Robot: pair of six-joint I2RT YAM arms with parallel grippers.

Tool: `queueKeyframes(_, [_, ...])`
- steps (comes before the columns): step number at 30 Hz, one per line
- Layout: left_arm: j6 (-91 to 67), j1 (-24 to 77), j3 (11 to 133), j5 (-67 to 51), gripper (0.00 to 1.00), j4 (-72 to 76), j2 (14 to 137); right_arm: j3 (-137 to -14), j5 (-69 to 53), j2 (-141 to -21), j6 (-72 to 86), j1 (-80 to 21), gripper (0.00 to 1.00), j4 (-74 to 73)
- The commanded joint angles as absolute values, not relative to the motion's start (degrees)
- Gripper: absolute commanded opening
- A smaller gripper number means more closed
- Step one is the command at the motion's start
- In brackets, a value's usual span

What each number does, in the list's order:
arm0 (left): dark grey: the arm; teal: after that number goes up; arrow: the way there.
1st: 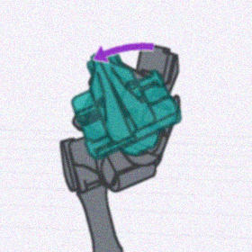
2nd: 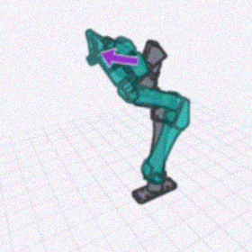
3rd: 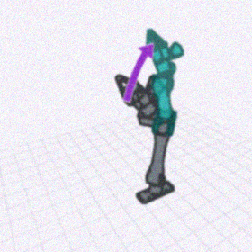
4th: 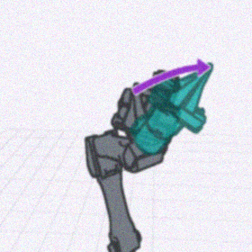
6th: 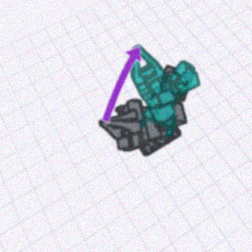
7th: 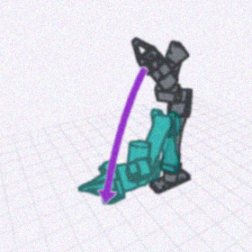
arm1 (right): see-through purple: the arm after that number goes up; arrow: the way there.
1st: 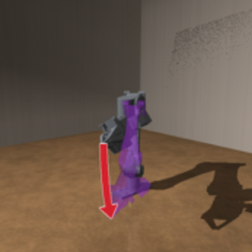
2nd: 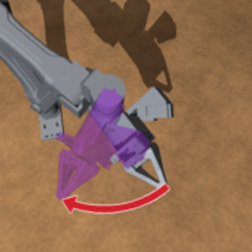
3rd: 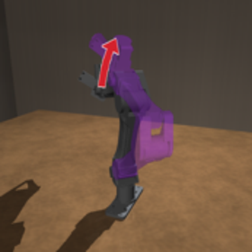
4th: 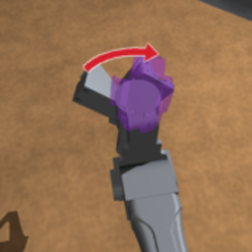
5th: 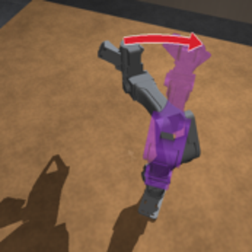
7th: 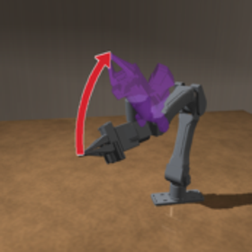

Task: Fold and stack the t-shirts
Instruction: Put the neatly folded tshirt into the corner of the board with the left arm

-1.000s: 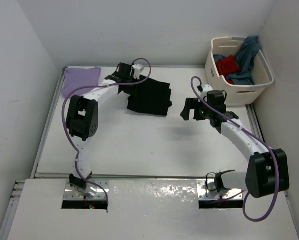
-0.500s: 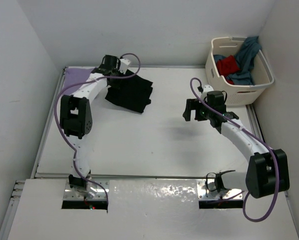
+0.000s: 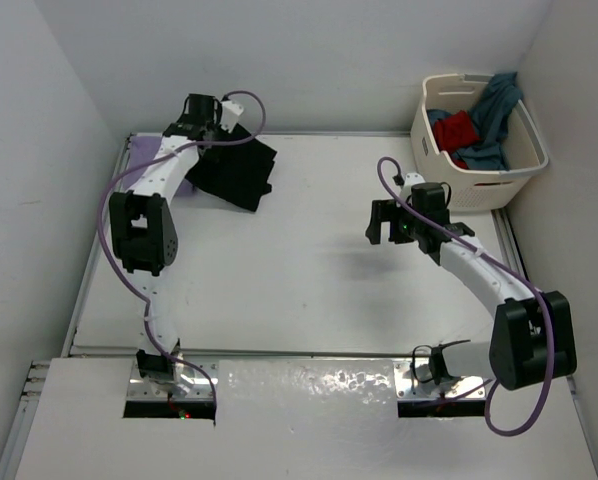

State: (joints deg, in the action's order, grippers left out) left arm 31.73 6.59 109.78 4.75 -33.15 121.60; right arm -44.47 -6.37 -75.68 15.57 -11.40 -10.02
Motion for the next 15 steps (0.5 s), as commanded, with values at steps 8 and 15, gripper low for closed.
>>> queueKeyframes(8, [37.53, 2.99, 118.21, 7.64, 0.00, -32.17, 117.95, -45.79, -5.36, -76.73, 14.85, -11.42, 0.99, -9.67])
queueKeyframes(15, [38.40, 0.97, 117.34, 7.29, 0.00, -32.87, 117.77, -46.32, -5.45, -77.87, 14.85, -11.42, 0.99, -9.76])
